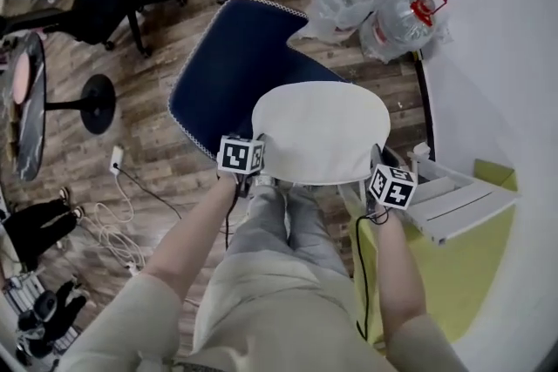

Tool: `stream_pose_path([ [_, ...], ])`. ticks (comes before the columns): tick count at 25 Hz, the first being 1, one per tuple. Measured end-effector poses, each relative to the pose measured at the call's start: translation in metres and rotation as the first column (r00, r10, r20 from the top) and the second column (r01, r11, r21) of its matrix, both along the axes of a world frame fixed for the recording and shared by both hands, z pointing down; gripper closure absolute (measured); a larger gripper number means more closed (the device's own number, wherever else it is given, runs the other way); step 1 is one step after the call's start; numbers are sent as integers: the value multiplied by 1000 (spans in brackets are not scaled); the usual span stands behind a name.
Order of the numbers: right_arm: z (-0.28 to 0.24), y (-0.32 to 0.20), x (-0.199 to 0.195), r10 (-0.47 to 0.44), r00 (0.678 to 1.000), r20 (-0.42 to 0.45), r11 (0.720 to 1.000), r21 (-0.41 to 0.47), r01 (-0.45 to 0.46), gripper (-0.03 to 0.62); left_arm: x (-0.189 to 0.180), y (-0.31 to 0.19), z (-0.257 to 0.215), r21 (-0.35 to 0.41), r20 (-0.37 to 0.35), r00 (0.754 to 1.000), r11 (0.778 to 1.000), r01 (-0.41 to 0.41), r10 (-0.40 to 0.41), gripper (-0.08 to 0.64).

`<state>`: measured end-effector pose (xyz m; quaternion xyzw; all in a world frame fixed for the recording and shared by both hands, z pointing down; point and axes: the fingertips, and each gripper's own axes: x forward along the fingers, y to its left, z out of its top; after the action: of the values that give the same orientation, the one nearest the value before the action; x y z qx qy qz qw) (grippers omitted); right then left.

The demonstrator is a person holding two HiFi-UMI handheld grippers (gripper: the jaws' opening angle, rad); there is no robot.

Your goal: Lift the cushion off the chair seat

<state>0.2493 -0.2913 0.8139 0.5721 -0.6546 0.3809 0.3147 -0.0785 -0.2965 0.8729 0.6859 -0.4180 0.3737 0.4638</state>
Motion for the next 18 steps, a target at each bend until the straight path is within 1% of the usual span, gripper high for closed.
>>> stream_pose_path([
  [5, -82, 0, 1, 9, 1000, -9, 997, 76, -9, 529, 2, -3, -81, 94, -33, 999, 996, 11, -8, 457],
  [9, -153, 2, -5, -13, 1000, -3, 987, 158, 13, 528, 0, -8, -153, 189, -59, 998, 982, 10, 1, 460],
  [12, -208, 1, -9, -24, 1000, 17, 971, 236, 19, 528, -6, -14, -205, 258, -81, 997, 966, 13, 8, 460],
  [15, -259, 5, -20, -30, 997, 73, 952, 307, 6, 528, -14, -19, -253, 326, -89, 996, 945, 19, 10, 460],
  [18, -313, 4, -36, -75, 991, 108, 918, 395, 26, 528, -25, -28, -301, 391, -99, 995, 919, 41, -2, 460],
])
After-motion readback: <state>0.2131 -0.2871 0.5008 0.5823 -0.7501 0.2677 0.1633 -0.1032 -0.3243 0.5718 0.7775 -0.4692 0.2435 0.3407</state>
